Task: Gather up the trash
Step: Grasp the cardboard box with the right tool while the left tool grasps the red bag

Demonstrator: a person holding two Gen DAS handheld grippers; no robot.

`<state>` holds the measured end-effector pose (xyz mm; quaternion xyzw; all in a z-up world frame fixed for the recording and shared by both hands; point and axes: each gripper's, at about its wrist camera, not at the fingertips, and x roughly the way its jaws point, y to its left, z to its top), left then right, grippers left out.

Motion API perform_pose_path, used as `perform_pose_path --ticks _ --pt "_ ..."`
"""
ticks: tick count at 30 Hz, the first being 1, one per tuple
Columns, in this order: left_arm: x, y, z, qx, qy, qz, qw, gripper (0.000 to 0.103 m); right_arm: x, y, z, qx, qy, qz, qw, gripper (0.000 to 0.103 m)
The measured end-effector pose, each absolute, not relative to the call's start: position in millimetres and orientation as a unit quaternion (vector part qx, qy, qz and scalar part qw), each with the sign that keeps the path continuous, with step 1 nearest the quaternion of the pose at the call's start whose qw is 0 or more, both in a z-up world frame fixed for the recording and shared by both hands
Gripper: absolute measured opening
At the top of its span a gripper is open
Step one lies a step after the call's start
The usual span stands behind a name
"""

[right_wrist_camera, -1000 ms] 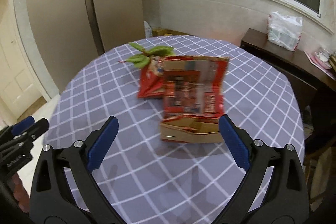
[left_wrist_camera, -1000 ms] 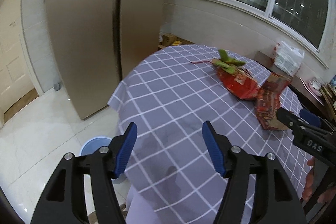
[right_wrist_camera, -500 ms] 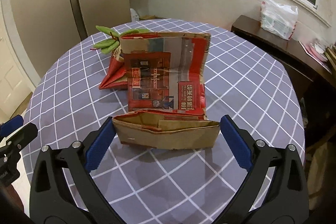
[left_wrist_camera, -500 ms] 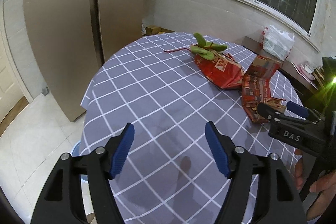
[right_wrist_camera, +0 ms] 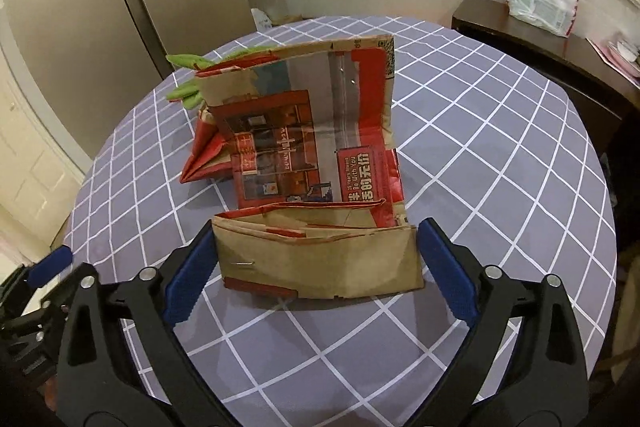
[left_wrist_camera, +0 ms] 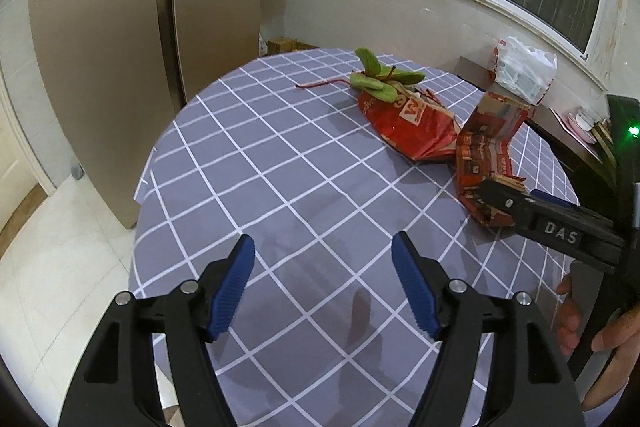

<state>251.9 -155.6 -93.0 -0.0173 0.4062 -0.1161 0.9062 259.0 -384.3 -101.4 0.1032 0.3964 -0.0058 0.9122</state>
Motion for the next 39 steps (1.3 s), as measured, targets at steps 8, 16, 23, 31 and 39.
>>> perform_pose_path --ticks 8,16,23,31,39 --pt "260 -170 -90 -0.014 0.406 -0.138 0.903 0.07 245 -379 -80 0.098 0.367 0.01 0.925 0.05" --pt "258 -196 -88 0.011 0.398 -0.164 0.902 0.073 249 -418 -97 0.17 0.387 -0.023 0.906 0.094" --pt "257 -206 -97 0.027 0.409 -0.167 0.897 0.074 279 -421 -109 0.115 0.421 -0.017 0.9 0.097" --pt "266 -200 -99 0.018 0.415 -0.162 0.895 0.074 278 -443 -108 0.157 0.401 -0.014 0.902 0.034" --pt "288 -221 -92 0.017 0.409 -0.179 0.894 0.078 271 -467 -100 0.201 0.379 -0.041 0.902 0.009"
